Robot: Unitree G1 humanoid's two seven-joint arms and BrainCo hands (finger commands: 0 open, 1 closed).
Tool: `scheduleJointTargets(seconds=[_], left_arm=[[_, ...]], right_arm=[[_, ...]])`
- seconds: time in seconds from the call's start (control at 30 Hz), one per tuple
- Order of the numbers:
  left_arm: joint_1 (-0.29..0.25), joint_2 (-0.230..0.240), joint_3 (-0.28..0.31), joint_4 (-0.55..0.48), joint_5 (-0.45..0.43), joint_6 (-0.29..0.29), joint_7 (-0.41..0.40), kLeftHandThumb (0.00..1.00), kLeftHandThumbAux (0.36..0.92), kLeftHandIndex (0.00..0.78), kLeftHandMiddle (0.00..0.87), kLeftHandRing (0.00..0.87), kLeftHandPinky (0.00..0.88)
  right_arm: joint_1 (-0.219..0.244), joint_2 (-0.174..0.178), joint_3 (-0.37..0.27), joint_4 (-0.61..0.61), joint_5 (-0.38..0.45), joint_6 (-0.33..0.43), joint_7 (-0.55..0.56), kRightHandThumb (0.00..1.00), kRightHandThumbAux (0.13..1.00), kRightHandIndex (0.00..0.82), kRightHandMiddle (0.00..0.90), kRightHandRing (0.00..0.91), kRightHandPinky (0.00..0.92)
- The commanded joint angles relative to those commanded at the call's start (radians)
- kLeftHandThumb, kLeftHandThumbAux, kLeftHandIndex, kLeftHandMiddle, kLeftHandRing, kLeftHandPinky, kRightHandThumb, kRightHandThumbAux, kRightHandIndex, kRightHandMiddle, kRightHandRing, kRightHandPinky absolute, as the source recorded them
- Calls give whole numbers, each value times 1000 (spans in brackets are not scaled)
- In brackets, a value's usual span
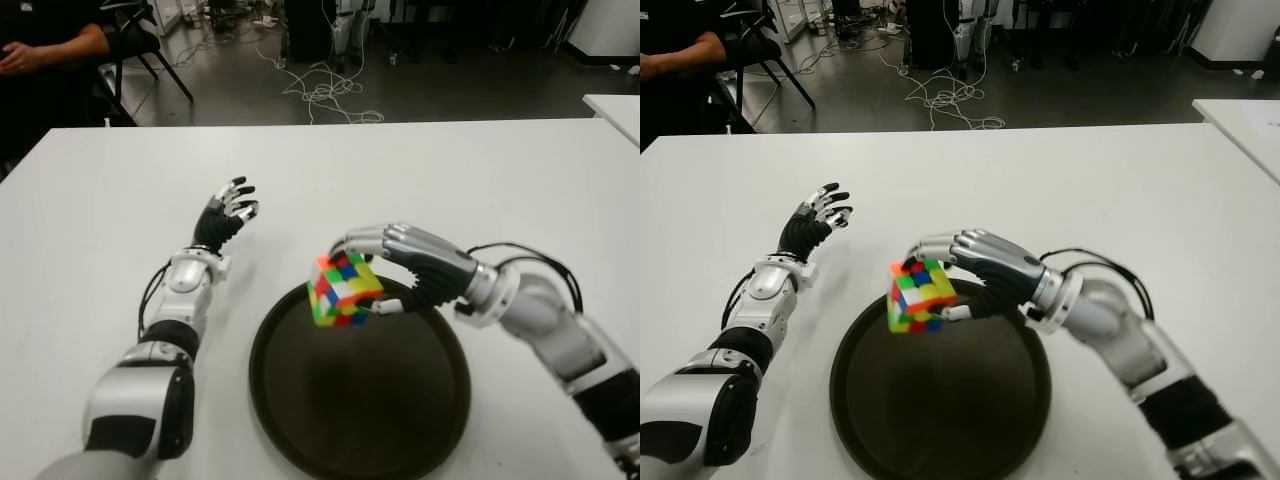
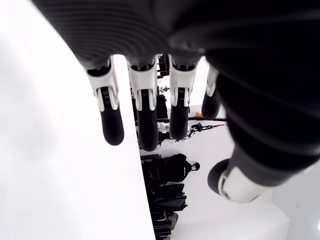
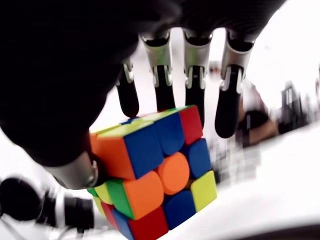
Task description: Pick up the Rubik's Cube and put it in the plate
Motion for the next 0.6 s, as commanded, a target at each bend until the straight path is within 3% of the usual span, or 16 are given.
scheduleJointTargets(seconds=[0.6], left_arm=[[2, 0, -3, -2, 3, -12, 1, 210, 728, 121, 191, 208, 231]], right_arm=[[-13, 10, -21, -14, -91, 76, 86, 824, 699, 372, 520, 575, 558]])
